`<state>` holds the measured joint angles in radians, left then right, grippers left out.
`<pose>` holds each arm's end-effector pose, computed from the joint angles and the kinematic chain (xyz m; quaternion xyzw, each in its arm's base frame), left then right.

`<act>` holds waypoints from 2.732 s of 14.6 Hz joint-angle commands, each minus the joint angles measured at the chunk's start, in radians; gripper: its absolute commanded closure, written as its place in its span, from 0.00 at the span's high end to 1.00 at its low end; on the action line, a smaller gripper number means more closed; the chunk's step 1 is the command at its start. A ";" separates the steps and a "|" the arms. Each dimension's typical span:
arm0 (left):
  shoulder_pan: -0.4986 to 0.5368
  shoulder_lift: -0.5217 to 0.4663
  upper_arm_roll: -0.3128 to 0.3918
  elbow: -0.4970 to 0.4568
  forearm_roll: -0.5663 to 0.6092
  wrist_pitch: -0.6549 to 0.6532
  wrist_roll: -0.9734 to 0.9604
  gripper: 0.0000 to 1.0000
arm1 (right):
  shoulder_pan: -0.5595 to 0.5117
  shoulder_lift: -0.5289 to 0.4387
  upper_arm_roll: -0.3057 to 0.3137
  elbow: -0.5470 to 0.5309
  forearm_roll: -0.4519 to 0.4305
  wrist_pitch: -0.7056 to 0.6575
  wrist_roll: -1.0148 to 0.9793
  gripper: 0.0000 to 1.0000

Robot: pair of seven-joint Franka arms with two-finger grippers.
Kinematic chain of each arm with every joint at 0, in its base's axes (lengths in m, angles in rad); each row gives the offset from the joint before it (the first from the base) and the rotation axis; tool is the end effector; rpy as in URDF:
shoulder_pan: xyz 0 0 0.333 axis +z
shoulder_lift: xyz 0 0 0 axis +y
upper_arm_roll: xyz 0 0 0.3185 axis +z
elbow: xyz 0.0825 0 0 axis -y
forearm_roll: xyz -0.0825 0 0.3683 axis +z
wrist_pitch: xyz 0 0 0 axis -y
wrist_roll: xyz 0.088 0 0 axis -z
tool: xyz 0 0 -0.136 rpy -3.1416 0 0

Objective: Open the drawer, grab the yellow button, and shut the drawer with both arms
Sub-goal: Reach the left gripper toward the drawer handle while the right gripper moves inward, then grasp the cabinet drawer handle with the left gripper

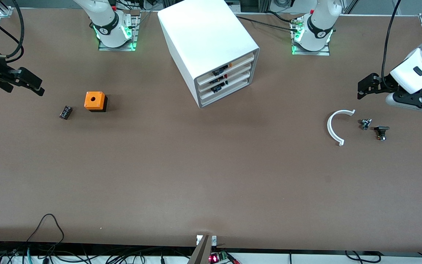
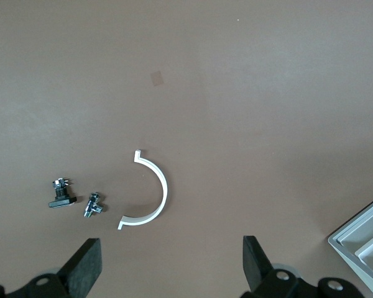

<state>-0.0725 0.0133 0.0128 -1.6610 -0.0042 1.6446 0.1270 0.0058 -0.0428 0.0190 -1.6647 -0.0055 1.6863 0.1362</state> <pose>0.5445 -0.0331 0.5558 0.9956 -0.0930 -0.0148 0.0025 0.5372 0.0128 0.5883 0.9979 -0.0554 0.0323 0.0006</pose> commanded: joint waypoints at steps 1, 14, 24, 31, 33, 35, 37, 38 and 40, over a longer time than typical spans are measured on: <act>-0.010 -0.010 0.003 -0.006 0.024 -0.009 -0.012 1.00 | -0.007 0.008 0.001 0.019 0.021 -0.022 -0.009 1.00; -0.010 -0.010 0.001 -0.003 0.024 -0.047 -0.003 1.00 | 0.006 0.112 0.009 0.030 0.032 -0.008 -0.021 1.00; 0.000 0.037 -0.005 0.017 -0.204 -0.218 0.005 1.00 | 0.055 0.290 0.012 0.022 0.032 0.122 -0.001 1.00; -0.012 0.125 -0.033 -0.006 -0.380 -0.268 0.219 1.00 | 0.118 0.336 0.012 0.028 0.044 0.147 0.247 1.00; -0.013 0.189 -0.036 -0.011 -0.501 -0.266 0.258 1.00 | 0.137 0.345 0.012 0.029 0.106 0.147 0.325 1.00; -0.013 0.259 -0.040 -0.010 -0.659 -0.252 0.281 1.00 | 0.169 0.348 0.012 0.046 0.128 0.147 0.413 1.00; -0.012 0.272 -0.075 -0.034 -0.680 -0.197 0.319 1.00 | 0.203 0.366 0.012 0.080 0.130 0.147 0.488 1.00; -0.010 0.274 -0.082 -0.058 -0.695 -0.166 0.350 1.00 | 0.213 0.380 0.012 0.104 0.131 0.147 0.541 1.00; -0.010 0.267 -0.091 -0.138 -0.765 -0.108 0.423 1.00 | 0.246 0.409 0.012 0.163 0.137 0.144 0.633 1.00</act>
<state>-0.0903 0.3088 -0.0666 -1.7175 -0.7029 1.4864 0.4672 0.2221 0.3161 0.0364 -1.5892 0.1111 1.8409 0.6866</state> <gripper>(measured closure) 0.000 0.000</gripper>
